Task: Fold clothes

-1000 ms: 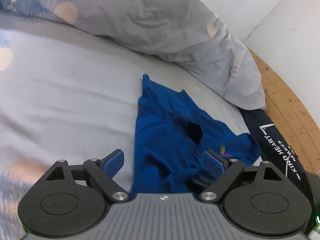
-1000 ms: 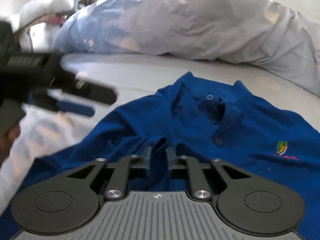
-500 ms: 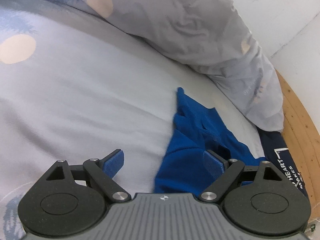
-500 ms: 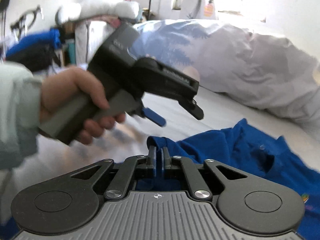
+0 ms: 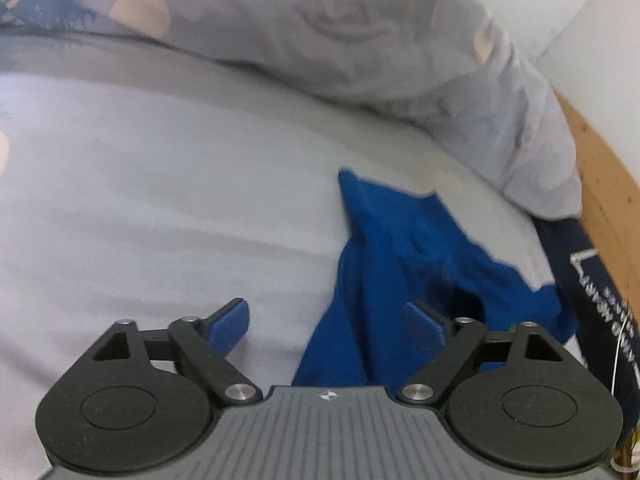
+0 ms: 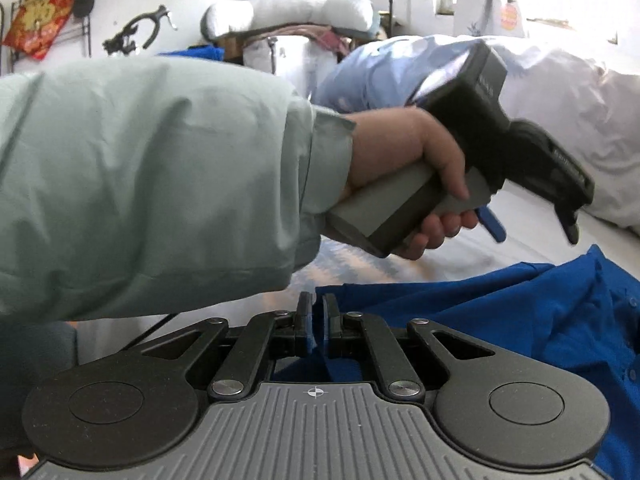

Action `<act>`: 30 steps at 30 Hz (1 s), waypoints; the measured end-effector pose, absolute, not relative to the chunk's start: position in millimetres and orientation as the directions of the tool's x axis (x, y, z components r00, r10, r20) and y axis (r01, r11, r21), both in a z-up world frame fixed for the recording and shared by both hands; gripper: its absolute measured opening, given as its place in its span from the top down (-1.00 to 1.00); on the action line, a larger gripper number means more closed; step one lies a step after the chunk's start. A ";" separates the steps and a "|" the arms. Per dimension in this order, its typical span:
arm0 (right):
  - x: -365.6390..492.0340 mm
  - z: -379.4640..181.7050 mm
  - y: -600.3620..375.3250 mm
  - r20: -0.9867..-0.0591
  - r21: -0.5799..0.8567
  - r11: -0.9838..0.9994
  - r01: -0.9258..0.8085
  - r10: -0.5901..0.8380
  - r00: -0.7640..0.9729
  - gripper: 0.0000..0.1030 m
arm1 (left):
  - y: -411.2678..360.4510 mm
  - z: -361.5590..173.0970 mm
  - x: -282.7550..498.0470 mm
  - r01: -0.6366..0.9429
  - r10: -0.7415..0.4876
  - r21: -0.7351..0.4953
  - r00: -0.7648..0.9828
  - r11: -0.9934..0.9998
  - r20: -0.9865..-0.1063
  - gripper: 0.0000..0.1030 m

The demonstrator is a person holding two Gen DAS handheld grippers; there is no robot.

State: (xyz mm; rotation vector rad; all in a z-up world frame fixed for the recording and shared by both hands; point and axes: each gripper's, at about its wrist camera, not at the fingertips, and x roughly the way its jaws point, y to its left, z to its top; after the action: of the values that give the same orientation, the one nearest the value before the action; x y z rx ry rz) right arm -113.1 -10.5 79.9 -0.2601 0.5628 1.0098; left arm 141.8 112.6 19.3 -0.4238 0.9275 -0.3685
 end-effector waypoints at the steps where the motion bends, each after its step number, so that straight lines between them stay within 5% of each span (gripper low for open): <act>1: -111.0 81.4 -14.5 -0.561 0.052 0.524 -0.850 0.719 0.409 0.88 | 111.7 17.7 138.8 0.130 -0.483 -0.500 0.545 0.856 -0.685 -0.39; 8: -93.2 76.6 -30.8 -0.582 0.081 0.584 -0.808 0.685 0.437 0.85 | 126.6 24.9 128.8 0.099 -0.430 -0.483 0.632 0.870 -0.644 0.74; 12: -95.7 76.1 -34.2 -0.577 0.075 0.594 -0.801 0.681 0.450 0.84 | 141.5 25.9 132.2 0.079 -0.462 -0.542 0.634 0.837 -0.620 0.75; 15: -97.1 75.1 -34.8 -0.577 0.076 0.593 -0.802 0.682 0.450 0.84 | 122.1 34.0 129.4 0.203 -0.504 -0.485 0.577 0.850 -0.643 0.69; 22: -91.5 72.1 -37.2 -0.577 0.080 0.610 -0.788 0.673 0.463 0.83 | 81.7 29.0 126.0 0.325 -0.420 -0.284 0.511 0.902 -0.750 0.61; 26: -91.1 72.9 -37.0 -0.574 0.074 0.621 -0.780 0.666 0.476 0.80 | 82.5 20.3 125.9 0.250 -0.233 -0.105 0.567 0.963 -0.790 0.60; 30: -89.7 72.0 -38.5 -0.575 0.071 0.632 -0.772 0.658 0.486 0.60 | 103.0 25.3 124.1 0.174 -0.226 -0.150 0.610 0.973 -0.760 0.61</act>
State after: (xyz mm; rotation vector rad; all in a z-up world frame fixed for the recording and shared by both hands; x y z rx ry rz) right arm -89.7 -38.5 72.0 -0.2072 0.6041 0.8776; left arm 124.1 103.0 25.3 -0.0632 0.8857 -0.2312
